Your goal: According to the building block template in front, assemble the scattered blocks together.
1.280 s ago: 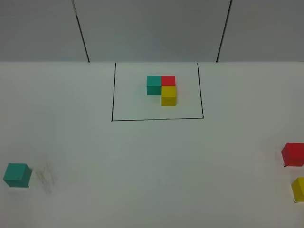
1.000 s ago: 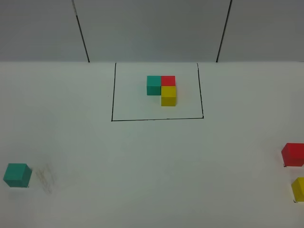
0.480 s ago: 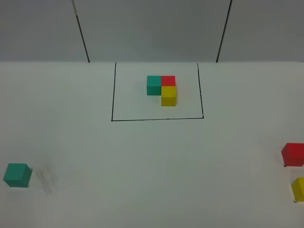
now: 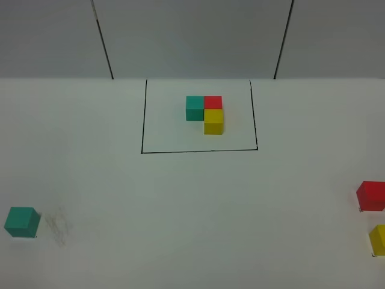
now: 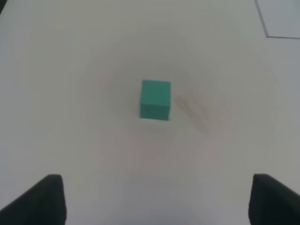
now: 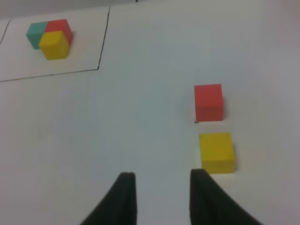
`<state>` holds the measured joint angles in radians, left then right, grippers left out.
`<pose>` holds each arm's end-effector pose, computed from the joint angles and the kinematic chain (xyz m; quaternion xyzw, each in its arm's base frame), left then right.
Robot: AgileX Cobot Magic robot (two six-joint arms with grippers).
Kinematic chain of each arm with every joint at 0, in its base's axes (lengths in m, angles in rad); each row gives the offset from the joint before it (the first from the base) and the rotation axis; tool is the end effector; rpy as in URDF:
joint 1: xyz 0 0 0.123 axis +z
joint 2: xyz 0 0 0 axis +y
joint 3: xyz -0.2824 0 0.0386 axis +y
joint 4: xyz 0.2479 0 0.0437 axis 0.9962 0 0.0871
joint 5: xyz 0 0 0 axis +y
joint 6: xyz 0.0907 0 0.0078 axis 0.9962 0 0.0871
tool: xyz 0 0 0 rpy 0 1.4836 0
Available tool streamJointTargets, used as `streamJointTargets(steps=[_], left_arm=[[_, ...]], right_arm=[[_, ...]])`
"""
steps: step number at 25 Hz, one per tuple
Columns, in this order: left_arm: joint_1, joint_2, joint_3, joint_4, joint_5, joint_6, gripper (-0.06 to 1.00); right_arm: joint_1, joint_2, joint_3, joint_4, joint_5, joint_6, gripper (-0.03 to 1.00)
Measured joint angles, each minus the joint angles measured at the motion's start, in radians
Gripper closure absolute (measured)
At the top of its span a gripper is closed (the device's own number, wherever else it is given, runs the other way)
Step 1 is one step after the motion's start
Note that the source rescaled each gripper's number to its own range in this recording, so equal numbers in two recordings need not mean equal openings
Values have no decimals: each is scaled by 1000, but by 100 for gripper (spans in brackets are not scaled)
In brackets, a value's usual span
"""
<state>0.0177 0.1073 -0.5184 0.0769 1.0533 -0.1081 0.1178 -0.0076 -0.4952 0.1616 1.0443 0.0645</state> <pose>0.0102 0.0063 0.2829 -0.0545 0.8714 0.0164 0.4872 -0.0068 0.0120 0.2780 -0.0251 0.8450 0.1284 0.5184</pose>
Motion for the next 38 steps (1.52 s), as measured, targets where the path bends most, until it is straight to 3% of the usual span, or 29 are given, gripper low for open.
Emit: streamJointTargets(steps=[5,18,28,38], left_arm=[[0,236,-57,79,-94,-60,21],[3,969,-278,83,-227,-65,26],[3,1245,-279,58,-386,-65,26],[3,1428,-279,37,-477,-63,26]], right_arm=[[0,0,0,0,0,0,97],[0,0,0,0,0,0,97],[0,0,0,0,0,0,97],[0,0,0,0,0,0,97]])
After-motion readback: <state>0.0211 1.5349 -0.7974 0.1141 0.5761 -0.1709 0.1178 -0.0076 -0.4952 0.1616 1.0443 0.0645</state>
